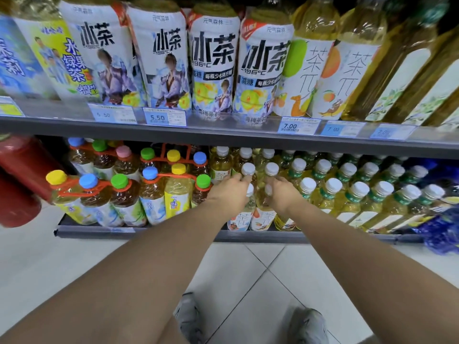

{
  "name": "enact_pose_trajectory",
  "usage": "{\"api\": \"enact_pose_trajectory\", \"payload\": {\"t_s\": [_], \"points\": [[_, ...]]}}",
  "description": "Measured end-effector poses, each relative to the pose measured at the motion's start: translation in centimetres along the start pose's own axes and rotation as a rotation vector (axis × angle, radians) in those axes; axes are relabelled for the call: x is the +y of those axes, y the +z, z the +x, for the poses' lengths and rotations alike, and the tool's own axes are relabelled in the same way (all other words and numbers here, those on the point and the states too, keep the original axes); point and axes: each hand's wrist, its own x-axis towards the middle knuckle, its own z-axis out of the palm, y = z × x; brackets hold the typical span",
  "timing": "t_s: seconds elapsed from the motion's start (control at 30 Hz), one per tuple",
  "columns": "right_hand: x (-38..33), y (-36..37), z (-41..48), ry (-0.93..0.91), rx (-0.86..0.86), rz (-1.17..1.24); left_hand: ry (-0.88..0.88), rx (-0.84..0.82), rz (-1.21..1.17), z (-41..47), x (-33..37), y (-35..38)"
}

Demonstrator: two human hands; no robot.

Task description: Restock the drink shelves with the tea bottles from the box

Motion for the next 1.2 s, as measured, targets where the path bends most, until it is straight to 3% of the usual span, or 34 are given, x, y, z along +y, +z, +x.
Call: {"api": "enact_pose_trajectory", "payload": {"t_s": [0.33, 0.7, 1.0, 1.2], "points": [[0.4, -0.3, 1.1, 0.135, 0.028, 0.139, -0.094, -0.074, -0.007, 2.7, 1.5, 1.1], [0.5, -0.2, 0.8, 0.137, 0.12, -0.008, -0.187, -0.034, -0.043, 3.5, 3.3, 1.8], [1.2, -0.5, 1.1, 0.063, 0.01, 0.061, -0.169, -0.074, -0.103, 3.1, 2.4, 1.3], [0.9, -2.5, -3.9, -0.017, -0.006, 0.018, -0.152, -0.114, -0.068, -0.2, 3.3, -2.0]]}}
